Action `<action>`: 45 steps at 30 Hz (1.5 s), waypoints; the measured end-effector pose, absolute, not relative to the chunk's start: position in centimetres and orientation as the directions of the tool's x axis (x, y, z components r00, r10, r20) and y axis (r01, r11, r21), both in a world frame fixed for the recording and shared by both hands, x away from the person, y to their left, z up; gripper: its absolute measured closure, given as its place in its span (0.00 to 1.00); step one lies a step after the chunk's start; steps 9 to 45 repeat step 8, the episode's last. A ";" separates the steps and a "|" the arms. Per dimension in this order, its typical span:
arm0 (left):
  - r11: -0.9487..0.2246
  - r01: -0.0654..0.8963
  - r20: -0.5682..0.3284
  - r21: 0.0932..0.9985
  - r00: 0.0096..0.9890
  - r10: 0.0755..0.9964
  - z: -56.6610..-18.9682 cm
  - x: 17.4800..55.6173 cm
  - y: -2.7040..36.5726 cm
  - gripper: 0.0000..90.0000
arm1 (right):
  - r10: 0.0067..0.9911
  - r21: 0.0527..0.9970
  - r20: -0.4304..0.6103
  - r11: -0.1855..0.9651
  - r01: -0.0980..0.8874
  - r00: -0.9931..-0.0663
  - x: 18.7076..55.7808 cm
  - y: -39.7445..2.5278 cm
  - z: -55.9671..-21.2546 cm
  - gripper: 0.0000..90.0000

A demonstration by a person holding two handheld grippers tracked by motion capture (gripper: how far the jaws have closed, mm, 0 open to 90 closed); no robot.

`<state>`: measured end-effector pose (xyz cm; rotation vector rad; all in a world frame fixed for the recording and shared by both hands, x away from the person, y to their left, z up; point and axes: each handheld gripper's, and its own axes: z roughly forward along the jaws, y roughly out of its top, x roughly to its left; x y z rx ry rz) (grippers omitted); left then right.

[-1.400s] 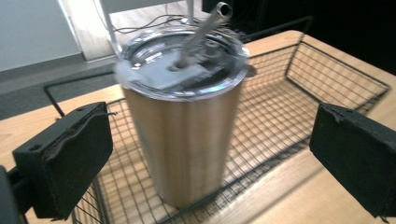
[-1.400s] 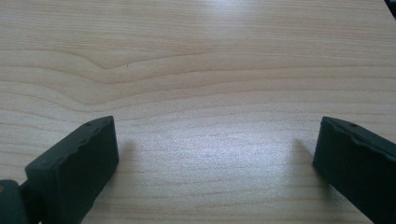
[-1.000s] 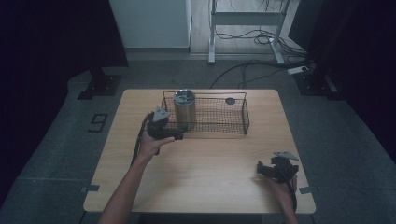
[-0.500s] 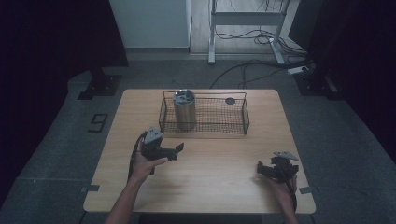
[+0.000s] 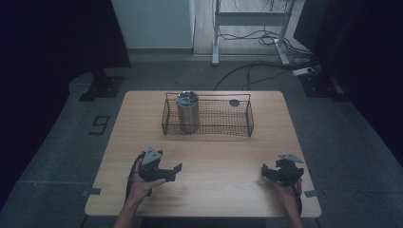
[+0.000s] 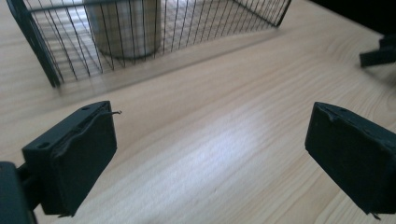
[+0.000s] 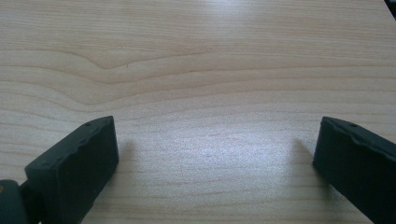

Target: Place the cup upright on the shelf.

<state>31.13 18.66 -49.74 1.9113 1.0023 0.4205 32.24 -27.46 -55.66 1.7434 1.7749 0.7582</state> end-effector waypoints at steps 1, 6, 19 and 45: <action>-0.261 0.475 -0.104 0.841 0.613 0.783 -49.8 31.1 18.7 0.03 | 1.000 0.715 0.012 0.008 0.699 -0.023 32.2 -27.5 -55.7 0.00; -0.252 0.484 -0.113 0.838 0.607 0.787 -50.0 30.9 18.9 0.04 | 1.000 0.715 0.012 0.008 0.699 -0.023 32.2 -27.5 -55.7 0.00; -0.250 0.484 -0.110 0.839 0.600 0.793 -50.2 30.8 18.9 0.04 | 1.000 0.714 0.011 0.008 0.700 -0.023 32.2 -27.5 -55.6 0.00; -0.250 0.484 -0.110 0.839 0.600 0.793 -50.2 30.8 18.9 0.04 | 1.000 0.714 0.011 0.008 0.700 -0.023 32.2 -27.5 -55.6 0.00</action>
